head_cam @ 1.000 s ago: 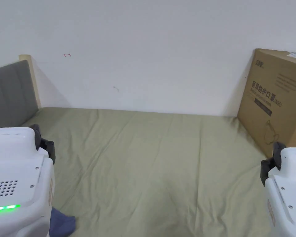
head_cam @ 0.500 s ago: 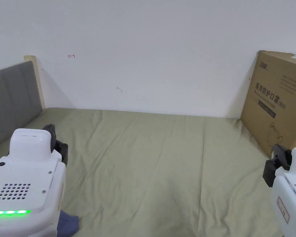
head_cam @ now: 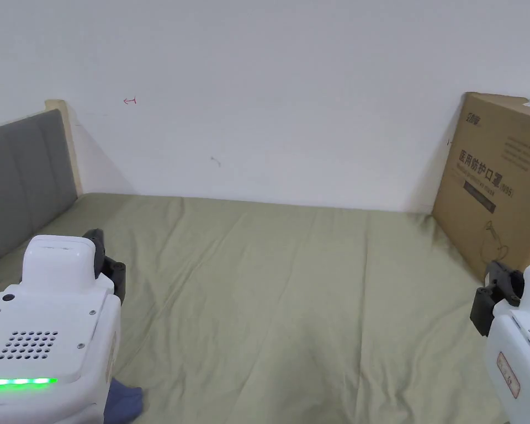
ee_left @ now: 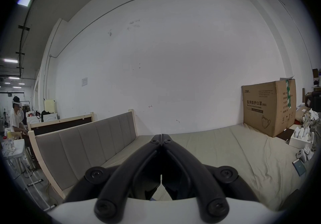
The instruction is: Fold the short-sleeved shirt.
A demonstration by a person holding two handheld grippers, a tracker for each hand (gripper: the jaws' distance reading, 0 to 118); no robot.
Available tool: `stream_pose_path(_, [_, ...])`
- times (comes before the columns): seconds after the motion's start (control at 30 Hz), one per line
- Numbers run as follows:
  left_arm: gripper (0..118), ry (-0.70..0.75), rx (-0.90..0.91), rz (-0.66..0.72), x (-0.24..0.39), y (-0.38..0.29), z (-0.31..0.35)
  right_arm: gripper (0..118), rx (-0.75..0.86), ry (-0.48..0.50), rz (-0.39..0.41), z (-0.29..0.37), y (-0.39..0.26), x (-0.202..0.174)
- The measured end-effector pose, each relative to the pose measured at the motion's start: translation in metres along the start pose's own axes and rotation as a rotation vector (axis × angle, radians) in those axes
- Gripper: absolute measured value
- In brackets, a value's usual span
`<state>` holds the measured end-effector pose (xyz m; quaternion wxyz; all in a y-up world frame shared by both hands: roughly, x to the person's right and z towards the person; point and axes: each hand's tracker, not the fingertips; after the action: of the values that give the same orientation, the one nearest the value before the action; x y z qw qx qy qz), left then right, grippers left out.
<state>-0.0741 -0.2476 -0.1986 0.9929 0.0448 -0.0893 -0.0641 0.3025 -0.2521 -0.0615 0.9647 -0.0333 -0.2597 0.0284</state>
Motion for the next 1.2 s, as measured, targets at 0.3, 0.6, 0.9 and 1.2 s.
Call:
stream_pose_path(0.3, [0,0.004,-0.008,-0.010,0.003,0.000,0.000,0,0.012,-0.004,0.022,0.002,0.001,-0.002])
stream_pose_path(0.6, [0,0.028,-0.004,-0.003,-0.015,0.003,0.006,0,0.036,-0.002,0.034,0.002,0.009,-0.014])
stream_pose_path(0.9, [0,0.247,-0.046,-0.042,-0.130,0.009,0.062,0,0.074,0.351,-0.032,-0.011,0.030,-0.147])
stream_pose_path(1.2, [0,0.512,-0.158,-0.092,-0.216,0.003,0.142,0,0.068,0.680,-0.064,0.015,0.037,-0.262])
